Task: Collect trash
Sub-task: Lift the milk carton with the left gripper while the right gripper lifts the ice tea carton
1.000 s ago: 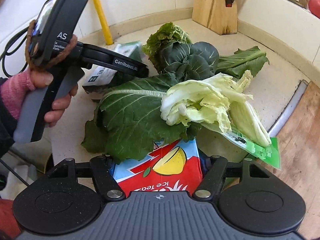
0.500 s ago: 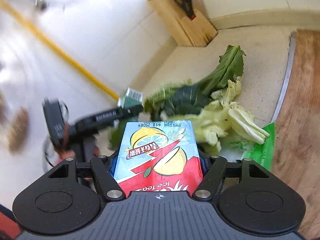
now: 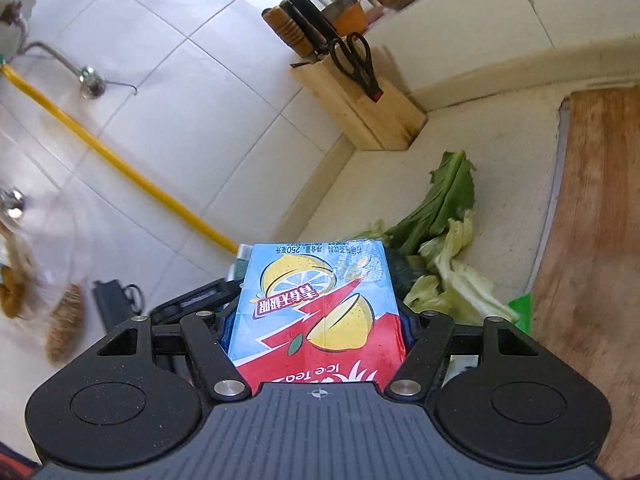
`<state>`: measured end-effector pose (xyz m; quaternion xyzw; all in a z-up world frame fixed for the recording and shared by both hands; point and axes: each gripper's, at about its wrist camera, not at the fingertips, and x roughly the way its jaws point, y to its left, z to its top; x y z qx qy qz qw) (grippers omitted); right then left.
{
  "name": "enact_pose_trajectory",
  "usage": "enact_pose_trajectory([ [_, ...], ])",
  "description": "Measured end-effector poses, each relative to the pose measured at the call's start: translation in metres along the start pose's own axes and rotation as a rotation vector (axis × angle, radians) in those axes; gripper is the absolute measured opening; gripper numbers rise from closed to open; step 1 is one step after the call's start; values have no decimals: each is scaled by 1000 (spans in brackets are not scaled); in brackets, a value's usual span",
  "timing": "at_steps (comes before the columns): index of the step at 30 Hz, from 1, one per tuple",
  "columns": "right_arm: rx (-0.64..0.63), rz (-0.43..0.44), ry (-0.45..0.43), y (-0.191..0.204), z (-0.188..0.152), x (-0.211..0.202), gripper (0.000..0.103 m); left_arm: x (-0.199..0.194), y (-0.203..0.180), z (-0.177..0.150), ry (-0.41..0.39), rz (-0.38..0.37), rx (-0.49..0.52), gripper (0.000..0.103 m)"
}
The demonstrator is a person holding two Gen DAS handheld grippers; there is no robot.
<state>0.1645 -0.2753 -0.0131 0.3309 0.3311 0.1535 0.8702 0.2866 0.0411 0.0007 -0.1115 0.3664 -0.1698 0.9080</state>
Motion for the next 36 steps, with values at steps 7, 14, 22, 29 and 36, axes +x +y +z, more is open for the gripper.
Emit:
enact_pose_trajectory([
  [7, -104, -45, -8, 16, -3, 1, 74, -17, -1, -11, -8, 15, -1, 50],
  [14, -149, -37, 12, 24, -8, 6, 74, -39, 5, -23, -20, 52, -13, 50],
  [22, -168, -24, 38, 31, -15, 8, 74, -59, 14, -37, -28, 94, -31, 50],
  [29, -171, -31, 41, 35, -20, 10, 74, -73, 16, -46, -41, 120, -9, 51],
  [36, -183, -28, 41, 51, -27, 22, 74, -90, 26, -50, -47, 130, 8, 51],
])
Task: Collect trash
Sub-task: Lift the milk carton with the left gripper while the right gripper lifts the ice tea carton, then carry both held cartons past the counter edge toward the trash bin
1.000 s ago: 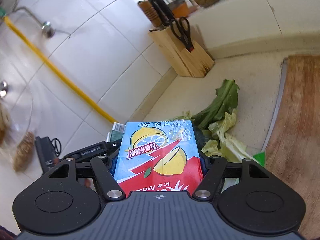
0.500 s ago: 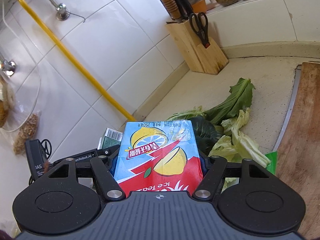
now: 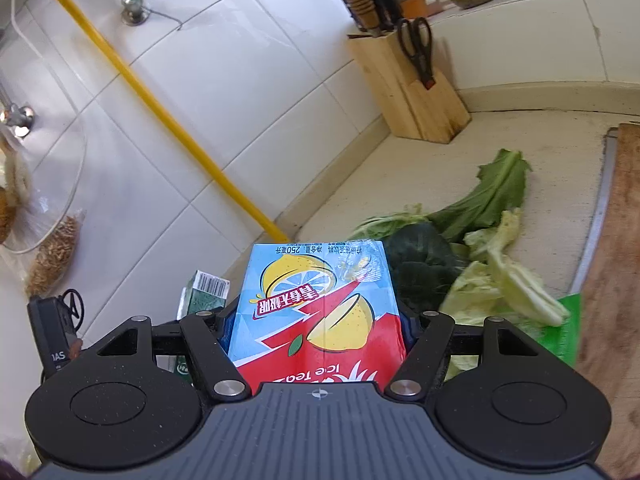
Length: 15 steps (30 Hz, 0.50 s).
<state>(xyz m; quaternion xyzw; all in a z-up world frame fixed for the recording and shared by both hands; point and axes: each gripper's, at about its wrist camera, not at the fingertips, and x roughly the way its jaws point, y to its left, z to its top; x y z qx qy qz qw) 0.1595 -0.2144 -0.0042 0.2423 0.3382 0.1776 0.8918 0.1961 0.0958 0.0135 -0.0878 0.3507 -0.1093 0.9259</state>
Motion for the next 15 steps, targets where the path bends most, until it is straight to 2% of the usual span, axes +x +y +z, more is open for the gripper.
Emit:
enact_pose_trajectory([
  [15, -36, 53, 59, 47, -20, 42, 74, -37, 46, -17, -25, 77, -20, 51],
])
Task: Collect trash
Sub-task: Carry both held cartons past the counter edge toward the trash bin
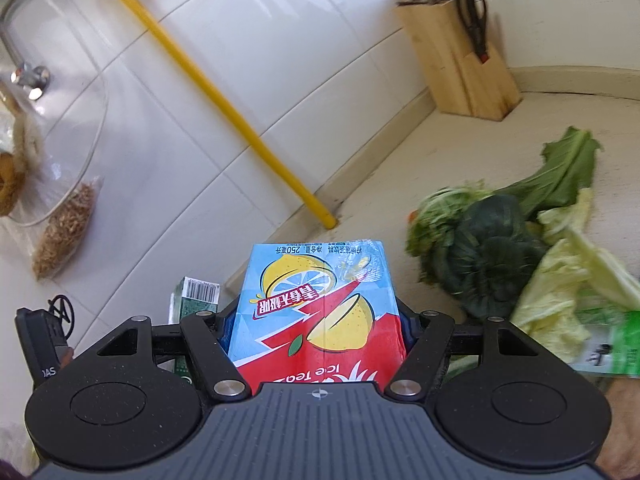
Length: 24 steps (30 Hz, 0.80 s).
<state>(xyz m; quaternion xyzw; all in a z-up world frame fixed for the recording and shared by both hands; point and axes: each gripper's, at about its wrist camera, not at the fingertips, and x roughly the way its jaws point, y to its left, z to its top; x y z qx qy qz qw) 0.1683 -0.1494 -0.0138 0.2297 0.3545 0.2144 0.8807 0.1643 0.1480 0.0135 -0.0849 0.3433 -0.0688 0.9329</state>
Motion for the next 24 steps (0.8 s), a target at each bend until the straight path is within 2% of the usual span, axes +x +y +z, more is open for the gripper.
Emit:
enact_pose_trajectory([
  [12, -63, 99, 94, 35, -9, 46, 74, -28, 42, -17, -21, 106, -54, 50],
  [24, -208, 213, 243, 92, -37, 103, 74, -41, 83, -47, 26, 198, -137, 50],
])
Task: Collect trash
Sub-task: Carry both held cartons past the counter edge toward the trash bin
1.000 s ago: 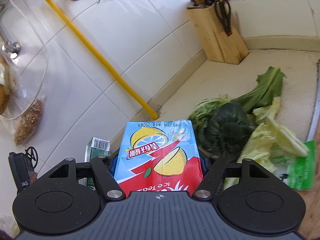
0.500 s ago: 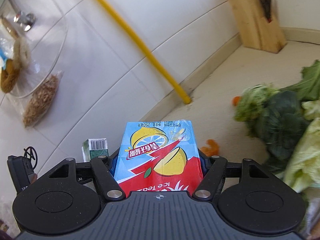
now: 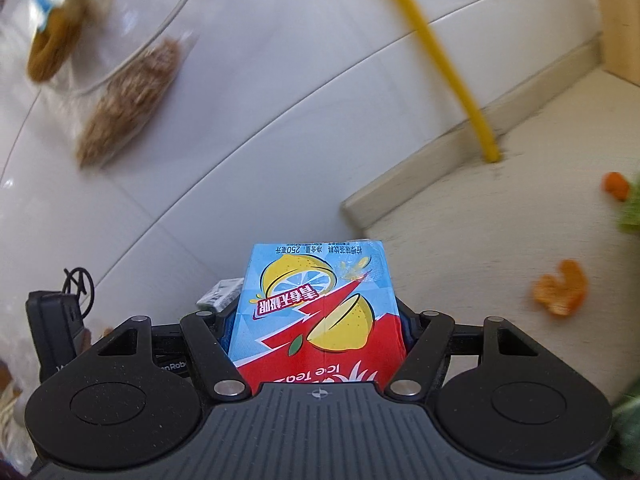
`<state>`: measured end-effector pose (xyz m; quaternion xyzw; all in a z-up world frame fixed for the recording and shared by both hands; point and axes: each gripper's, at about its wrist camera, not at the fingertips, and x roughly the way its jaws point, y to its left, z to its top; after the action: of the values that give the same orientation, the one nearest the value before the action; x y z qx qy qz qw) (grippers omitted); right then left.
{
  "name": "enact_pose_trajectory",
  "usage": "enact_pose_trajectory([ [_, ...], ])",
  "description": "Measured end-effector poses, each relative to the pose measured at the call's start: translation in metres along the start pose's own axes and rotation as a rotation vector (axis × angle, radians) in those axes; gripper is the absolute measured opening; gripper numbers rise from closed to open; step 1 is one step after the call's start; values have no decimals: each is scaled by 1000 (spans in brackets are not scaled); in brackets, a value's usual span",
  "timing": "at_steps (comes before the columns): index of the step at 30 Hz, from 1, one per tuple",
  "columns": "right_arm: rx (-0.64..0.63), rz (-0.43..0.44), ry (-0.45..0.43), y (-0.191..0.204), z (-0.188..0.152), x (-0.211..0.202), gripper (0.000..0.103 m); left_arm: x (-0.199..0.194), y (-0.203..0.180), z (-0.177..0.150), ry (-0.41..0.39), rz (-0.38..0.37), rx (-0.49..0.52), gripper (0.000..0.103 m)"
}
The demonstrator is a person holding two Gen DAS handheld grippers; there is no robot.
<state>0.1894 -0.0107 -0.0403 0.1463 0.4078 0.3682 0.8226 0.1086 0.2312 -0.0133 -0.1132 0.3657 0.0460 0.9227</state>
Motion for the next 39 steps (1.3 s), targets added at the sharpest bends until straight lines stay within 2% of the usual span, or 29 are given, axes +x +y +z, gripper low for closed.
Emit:
enact_pose_trajectory([
  [8, -40, 30, 85, 20, -6, 38, 74, -5, 20, -11, 12, 36, -37, 50],
  [18, -77, 36, 136, 39, -11, 67, 74, -8, 34, -19, 25, 45, -65, 50],
  [30, -85, 16, 185, 47, -20, 90, 74, -3, 51, -25, 43, 43, -82, 50],
  [39, -91, 7, 201, 51, -19, 89, 74, 1, 51, -28, 58, 34, -79, 50],
])
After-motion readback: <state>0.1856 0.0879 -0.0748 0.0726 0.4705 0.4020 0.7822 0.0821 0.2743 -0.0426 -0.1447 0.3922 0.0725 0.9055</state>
